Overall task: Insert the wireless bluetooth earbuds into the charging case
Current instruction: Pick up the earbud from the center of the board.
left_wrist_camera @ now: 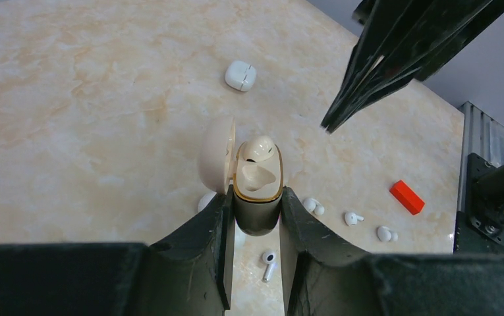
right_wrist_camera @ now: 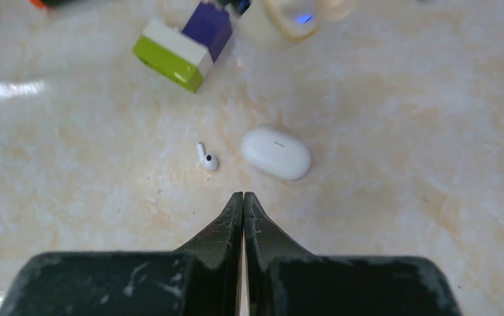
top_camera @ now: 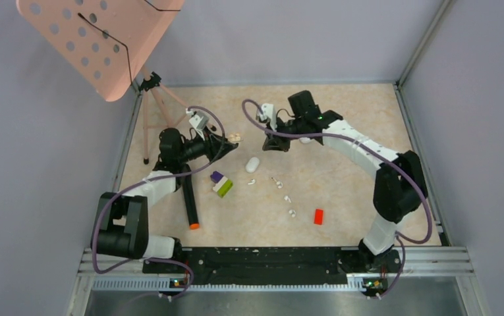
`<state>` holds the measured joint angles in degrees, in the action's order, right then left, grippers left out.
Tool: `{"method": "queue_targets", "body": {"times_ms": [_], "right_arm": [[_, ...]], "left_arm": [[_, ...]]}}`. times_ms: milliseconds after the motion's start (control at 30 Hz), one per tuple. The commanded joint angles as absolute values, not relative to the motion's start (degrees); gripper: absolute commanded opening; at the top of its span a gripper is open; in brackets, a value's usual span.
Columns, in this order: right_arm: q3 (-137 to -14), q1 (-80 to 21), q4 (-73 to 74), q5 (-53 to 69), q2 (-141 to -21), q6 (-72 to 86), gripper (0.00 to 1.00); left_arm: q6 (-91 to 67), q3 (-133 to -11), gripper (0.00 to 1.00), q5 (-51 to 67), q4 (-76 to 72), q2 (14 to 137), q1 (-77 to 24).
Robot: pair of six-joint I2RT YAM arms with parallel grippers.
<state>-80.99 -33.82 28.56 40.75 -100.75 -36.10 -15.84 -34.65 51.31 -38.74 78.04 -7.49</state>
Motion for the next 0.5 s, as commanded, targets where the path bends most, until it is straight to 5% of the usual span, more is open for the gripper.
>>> {"method": "queue_targets", "body": {"times_ms": [0,200,467], "right_arm": [[-80.4,-33.1,31.2,47.4,-94.3,-28.0,0.0],[-72.9,-35.1,30.7,36.2,-93.5,-32.1,0.16],[-78.8,-38.4,33.7,20.5,-102.2,-17.6,0.31]], "left_arm": [[-14.3,-38.8,0.0,55.1,-44.3,80.4,-7.3],[-14.6,-40.6,0.0,50.9,-42.4,80.8,-7.1],[-17.6,-38.5,0.0,45.8,-39.3,77.7,-6.6]]}}
